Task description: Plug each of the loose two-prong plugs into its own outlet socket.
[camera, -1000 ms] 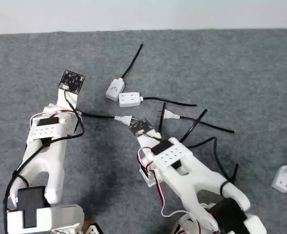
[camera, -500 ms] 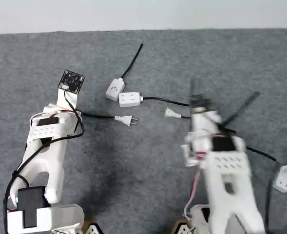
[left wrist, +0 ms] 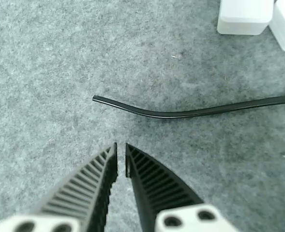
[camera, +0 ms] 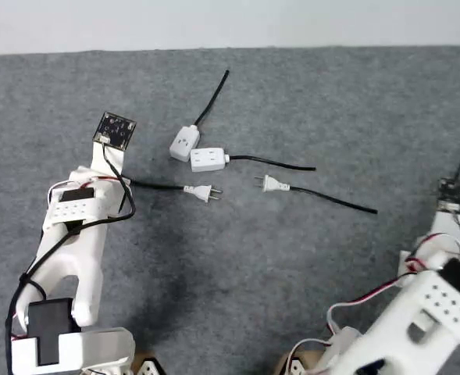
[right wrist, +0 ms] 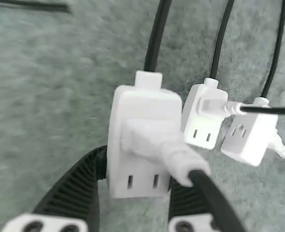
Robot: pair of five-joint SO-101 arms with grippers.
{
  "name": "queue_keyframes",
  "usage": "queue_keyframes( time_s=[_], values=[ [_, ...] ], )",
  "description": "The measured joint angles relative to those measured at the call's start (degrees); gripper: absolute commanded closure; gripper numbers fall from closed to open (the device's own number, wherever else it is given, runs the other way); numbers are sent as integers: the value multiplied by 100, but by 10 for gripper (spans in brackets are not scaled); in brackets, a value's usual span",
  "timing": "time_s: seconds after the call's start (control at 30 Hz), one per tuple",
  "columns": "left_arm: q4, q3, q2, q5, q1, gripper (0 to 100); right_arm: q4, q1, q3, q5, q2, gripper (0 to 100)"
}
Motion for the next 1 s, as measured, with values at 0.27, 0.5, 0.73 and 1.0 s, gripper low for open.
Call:
queue_keyframes(
  time_s=[0.27, 0.5, 0.73, 1.0],
  values=[
    [0, 0, 0, 0, 0, 901, -1521, 264, 26, 440, 1952, 774],
    [0, 0, 0, 0, 0, 793, -1169, 255, -185, 563, 2145, 701],
    [0, 0, 0, 0, 35, 793, 1011, 255, -1512, 475, 2145, 889],
    [0, -9, 0, 325, 149, 789, 3191, -431, -3191, -536, 2145, 990]
  ],
)
